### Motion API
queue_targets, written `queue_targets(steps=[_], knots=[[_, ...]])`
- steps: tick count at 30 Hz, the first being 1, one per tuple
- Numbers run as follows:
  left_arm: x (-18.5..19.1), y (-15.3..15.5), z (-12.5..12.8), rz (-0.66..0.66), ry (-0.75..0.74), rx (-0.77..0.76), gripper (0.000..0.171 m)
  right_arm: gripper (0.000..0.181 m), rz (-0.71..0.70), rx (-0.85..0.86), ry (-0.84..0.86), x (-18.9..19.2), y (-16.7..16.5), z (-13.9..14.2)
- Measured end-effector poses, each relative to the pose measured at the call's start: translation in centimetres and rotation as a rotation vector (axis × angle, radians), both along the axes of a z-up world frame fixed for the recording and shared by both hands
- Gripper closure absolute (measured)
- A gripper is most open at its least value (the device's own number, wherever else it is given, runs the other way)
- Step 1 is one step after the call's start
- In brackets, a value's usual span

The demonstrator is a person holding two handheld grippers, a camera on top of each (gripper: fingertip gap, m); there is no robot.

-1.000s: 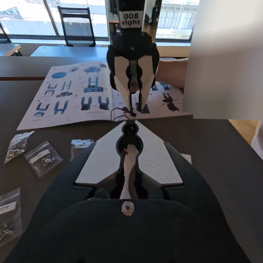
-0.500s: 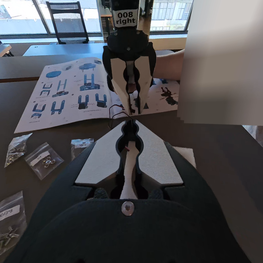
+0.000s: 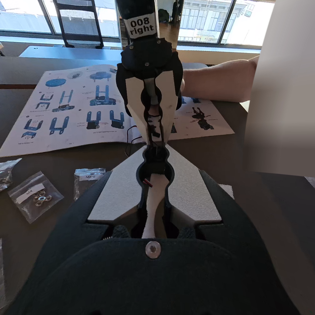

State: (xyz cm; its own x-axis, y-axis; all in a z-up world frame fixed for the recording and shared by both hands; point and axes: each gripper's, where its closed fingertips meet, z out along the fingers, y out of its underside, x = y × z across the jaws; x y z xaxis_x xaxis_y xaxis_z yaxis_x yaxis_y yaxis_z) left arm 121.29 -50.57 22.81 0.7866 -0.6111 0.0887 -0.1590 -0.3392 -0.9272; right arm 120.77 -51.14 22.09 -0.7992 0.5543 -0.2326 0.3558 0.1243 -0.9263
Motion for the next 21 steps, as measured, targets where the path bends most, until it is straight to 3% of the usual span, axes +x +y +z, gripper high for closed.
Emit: queue_targets(steps=[14, 21], knots=[[0.1, -0.2, -1.4, -0.012, 0.050, -0.035, 0.163, 0.175, 0.015, 0.029, 0.001, 0.2, -0.1, -0.5], [0.2, -0.3, -1.0, -0.021, 0.047, -0.008, 0.169, 0.181, 0.007, 0.087, 0.112, 0.3, 0.1, 0.3]])
